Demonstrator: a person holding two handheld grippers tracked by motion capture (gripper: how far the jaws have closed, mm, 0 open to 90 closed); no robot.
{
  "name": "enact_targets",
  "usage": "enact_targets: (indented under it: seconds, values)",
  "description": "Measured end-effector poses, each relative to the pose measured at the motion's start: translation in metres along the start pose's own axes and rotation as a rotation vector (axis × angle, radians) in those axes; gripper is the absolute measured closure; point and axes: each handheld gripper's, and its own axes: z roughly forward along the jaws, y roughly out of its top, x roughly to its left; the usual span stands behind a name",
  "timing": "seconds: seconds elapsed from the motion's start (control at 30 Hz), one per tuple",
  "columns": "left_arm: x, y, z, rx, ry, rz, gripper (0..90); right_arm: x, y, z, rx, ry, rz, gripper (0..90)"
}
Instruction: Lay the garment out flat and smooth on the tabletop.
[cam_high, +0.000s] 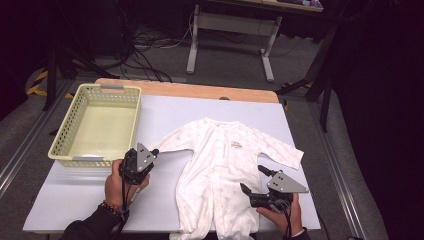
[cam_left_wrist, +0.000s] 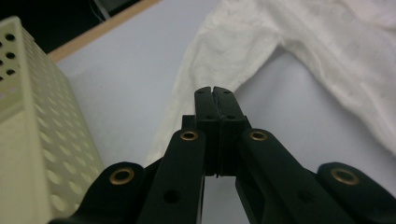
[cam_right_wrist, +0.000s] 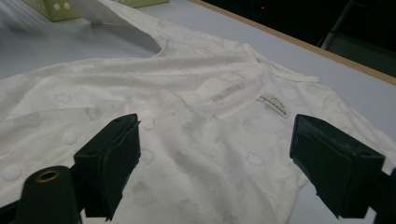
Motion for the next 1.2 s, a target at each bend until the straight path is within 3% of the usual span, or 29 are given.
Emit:
enact_targets:
  seconds: [0.13,0.2,0.23,0.27,0.33,0.4,0.5,0.57,0.63,0.73,0.8,0.97,1.07,1.1,1.13,1.2]
  values:
    - [0.003,0.006,-0.004,-0.032,0.007,-0.004,90.0,-0.002,-0.001,-0.002,-0.008,-0.012,0.008,17.4]
    - [0.005,0.012,-0.006,-0.065,-0.010,-0.017,89.9,-0.004,-0.002,-0.003,-0.009,-0.019,0.012,17.4]
    - [0.005,0.016,-0.006,-0.090,-0.024,-0.021,89.9,-0.004,-0.002,-0.004,-0.007,-0.024,0.013,17.4]
    - [0.006,0.020,-0.006,-0.121,-0.065,-0.040,89.9,-0.004,-0.002,-0.004,-0.010,-0.026,0.014,17.4]
    - [0.003,0.032,-0.003,-0.153,-0.102,-0.072,89.9,-0.006,-0.002,-0.004,-0.010,-0.036,0.019,17.4]
    - [-0.002,0.042,0.000,-0.178,-0.124,-0.074,89.9,-0.007,-0.002,-0.004,-0.009,-0.037,0.027,17.4]
    - [-0.017,0.062,0.009,-0.204,-0.170,-0.038,89.9,-0.008,-0.004,-0.004,-0.003,-0.043,0.032,17.4]
    - [-0.030,0.076,0.018,-0.216,-0.226,-0.029,89.9,-0.009,-0.005,-0.005,0.001,-0.053,0.037,17.4]
    - [-0.044,0.090,0.028,-0.215,-0.284,-0.015,89.9,-0.010,-0.006,-0.006,0.005,-0.065,0.039,17.4]
    - [-0.073,0.108,0.045,-0.201,-0.363,0.043,89.9,-0.012,-0.008,-0.009,0.010,-0.082,0.044,17.4]
    - [-0.091,0.113,0.056,-0.173,-0.425,0.078,89.8,-0.013,-0.009,-0.012,0.005,-0.088,0.049,17.4]
    - [-0.128,0.111,0.070,-0.099,-0.508,0.156,88.0,-0.016,-0.011,-0.015,0.011,-0.099,0.058,17.4]
    - [-0.132,0.108,0.067,-0.092,-0.521,0.156,77.9,-0.016,-0.012,-0.014,0.017,-0.108,0.061,17.3]
    - [-0.130,0.109,0.063,-0.095,-0.530,0.158,72.5,-0.016,-0.012,-0.013,0.021,-0.107,0.062,17.4]
    - [-0.126,0.109,0.056,-0.108,-0.537,0.165,72.5,-0.016,-0.012,-0.012,0.024,-0.107,0.060,17.4]
    - [-0.113,0.107,0.037,-0.142,-0.523,0.188,66.5,-0.015,-0.011,-0.012,0.024,-0.104,0.056,17.7]
